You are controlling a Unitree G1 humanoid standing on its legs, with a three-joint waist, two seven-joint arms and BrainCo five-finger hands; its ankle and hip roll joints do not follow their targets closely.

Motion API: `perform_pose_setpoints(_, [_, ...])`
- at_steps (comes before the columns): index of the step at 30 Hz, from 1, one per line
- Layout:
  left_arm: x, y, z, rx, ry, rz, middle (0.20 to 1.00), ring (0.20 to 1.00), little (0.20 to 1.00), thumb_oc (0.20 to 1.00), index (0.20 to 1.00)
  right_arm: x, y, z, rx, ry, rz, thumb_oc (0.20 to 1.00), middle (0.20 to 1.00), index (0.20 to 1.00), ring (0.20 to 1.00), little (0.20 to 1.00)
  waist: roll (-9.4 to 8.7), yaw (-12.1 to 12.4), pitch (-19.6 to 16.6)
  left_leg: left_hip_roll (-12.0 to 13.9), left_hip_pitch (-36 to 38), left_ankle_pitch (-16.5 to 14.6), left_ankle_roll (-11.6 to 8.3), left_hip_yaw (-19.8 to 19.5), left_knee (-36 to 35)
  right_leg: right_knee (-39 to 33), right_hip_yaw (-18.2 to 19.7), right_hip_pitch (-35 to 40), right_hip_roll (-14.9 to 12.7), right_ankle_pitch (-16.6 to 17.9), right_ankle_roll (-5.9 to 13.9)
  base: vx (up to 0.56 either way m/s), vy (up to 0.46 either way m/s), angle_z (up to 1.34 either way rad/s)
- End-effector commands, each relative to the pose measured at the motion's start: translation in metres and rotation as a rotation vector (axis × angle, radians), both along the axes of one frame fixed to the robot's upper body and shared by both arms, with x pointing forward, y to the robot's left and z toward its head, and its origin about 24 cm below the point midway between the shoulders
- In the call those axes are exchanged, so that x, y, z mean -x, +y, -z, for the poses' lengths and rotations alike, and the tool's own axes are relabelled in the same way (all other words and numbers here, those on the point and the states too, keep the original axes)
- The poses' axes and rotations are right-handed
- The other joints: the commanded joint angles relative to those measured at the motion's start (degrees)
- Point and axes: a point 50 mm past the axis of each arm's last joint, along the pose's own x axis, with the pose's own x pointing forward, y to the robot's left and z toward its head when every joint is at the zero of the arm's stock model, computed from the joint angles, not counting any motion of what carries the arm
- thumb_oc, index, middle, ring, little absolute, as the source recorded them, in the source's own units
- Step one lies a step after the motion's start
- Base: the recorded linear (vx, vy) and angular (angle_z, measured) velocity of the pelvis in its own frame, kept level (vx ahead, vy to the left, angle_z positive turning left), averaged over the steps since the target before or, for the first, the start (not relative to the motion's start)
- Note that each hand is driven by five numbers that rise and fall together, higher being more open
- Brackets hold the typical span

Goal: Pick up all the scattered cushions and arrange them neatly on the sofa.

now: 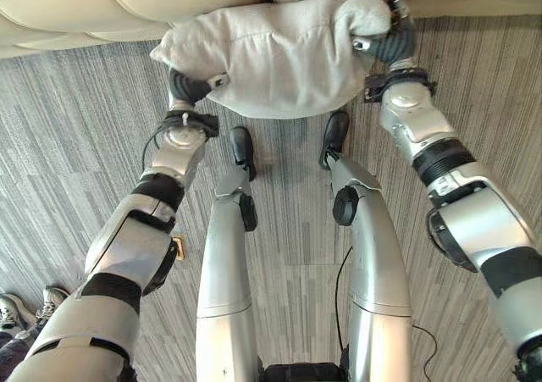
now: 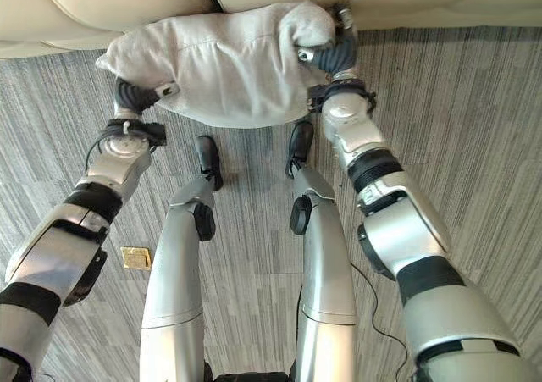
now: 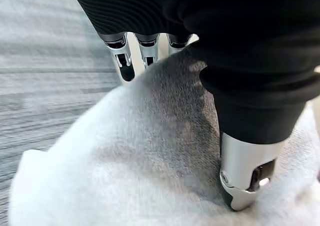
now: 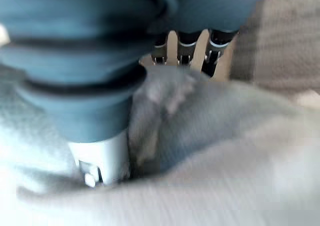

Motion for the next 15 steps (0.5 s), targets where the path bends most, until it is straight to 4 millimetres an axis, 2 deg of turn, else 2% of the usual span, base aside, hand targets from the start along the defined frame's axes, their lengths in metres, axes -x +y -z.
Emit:
perform_pose_setpoints(1, [0.004,-0.011,0.019,0.16,-0.027,0.024,0.2,0.2,0.2,0.2,0.2,0.008,0.03,0.01,-0.119,-0.045,-0.127,0.2,0.2,0.2,0.2,0.2,2.4,0.0,-4.3,-0.2,3.0,-7.4,-0.51,-1.2,2.6,4.2,5.4,2.7,-2.1,-10.4,8.74,0.0,0.0,0.0])
perform_pose_setpoints(4, [0.008,-0.01,0.013,0.272,-0.091,0.029,0.2,0.2,0.2,0.2,0.2,0.02,0.05,0.001,-0.165,-0.129,-0.211,0.2,0.2,0.2,0.2,0.2,2.28,-0.1,-5.2,0.1,3.8,-6.9,-0.69,-1.3,1.1,3.1,5.4,3.3,-1.4,-9.8,8.67,-0.02,0.009,0.01])
perform_pose_setpoints(10, [0.019,-0.016,0.004,0.326,-0.19,0.086,0.2,0.2,0.2,0.2,0.2,0.032,0.055,0.005,-0.186,-0.187,-0.275,0.2,0.2,0.2,0.2,0.2,2.17,-0.5,-6.8,0.6,7.4,-5.6,-1.29,-1.6,-3.3,-0.7,4.7,7.3,-1.0,-9.0,8.85,-0.03,0.001,0.0])
perform_pose_setpoints(12, [0.034,-0.028,-0.002,0.382,-0.293,0.166,0.2,0.2,0.2,0.2,0.2,0.045,0.053,0.013,-0.172,-0.235,-0.318,0.2,0.2,0.2,0.2,0.2,1.95,-0.9,-7.9,1.0,13.8,-4.6,-2.06,-1.7,-8.4,-5.3,3.6,13.9,-0.8,-8.6,9.24,-0.05,-0.016,-0.01])
perform_pose_setpoints(13, [0.045,-0.032,0.0,0.386,-0.328,0.201,0.2,0.2,0.2,0.2,0.2,0.053,0.049,0.022,-0.15,-0.253,-0.339,0.2,0.2,0.2,0.2,0.2,1.79,-1.0,-8.3,1.2,18.6,-4.2,-2.48,-1.7,-11.3,-7.9,3.0,18.3,-0.8,-8.1,9.54,0.0,0.0,0.0])
perform_pose_setpoints(15, [0.049,-0.034,0.008,0.378,-0.321,0.21,0.2,0.2,0.2,0.2,0.2,0.059,0.048,0.031,-0.134,-0.249,-0.347,0.2,0.2,0.2,0.2,0.2,1.54,-1.2,-8.4,1.1,21.7,-4.0,-2.58,-1.8,-13.0,-9.6,2.8,21.3,-0.6,-7.8,9.55,0.0,-0.001,-0.02])
